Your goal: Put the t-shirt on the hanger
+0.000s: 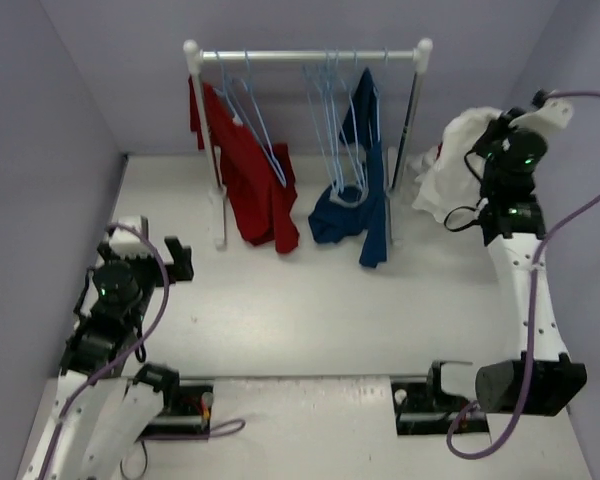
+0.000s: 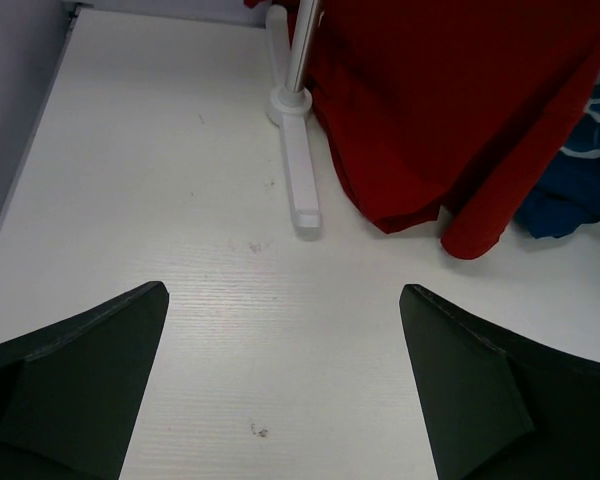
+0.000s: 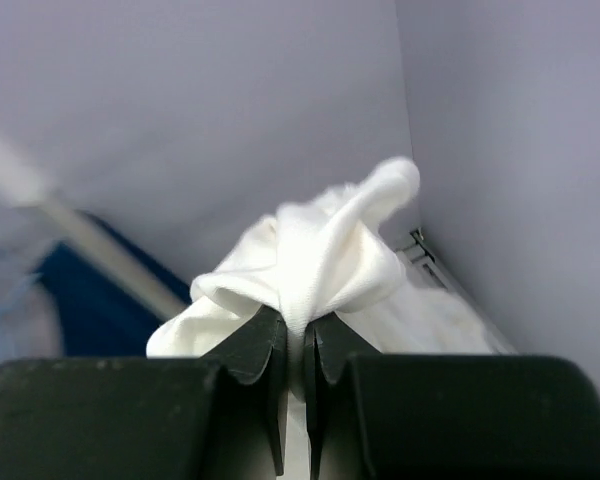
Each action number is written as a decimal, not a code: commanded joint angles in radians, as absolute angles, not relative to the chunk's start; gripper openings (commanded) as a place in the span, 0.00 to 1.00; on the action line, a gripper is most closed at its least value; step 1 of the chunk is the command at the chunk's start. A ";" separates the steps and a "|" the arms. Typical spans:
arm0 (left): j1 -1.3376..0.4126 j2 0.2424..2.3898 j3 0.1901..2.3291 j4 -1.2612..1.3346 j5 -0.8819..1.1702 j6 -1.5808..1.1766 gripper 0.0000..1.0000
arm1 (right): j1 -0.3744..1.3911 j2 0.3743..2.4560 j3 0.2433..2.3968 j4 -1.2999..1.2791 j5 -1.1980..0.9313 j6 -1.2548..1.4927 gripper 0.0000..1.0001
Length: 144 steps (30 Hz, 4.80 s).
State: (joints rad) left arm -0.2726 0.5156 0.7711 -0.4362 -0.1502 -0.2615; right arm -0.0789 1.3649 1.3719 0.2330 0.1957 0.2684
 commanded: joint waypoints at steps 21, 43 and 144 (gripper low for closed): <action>-0.270 0.478 1.250 -0.795 -0.046 -0.362 0.97 | 0.302 1.033 1.470 -0.201 -0.460 0.318 0.00; -0.270 0.469 1.206 -0.920 -0.095 -0.423 0.97 | 1.333 1.448 1.292 -0.138 0.295 0.357 0.29; -0.717 1.107 2.008 -0.983 -0.301 -0.463 0.00 | 0.927 1.238 1.746 -0.153 0.340 -0.152 0.00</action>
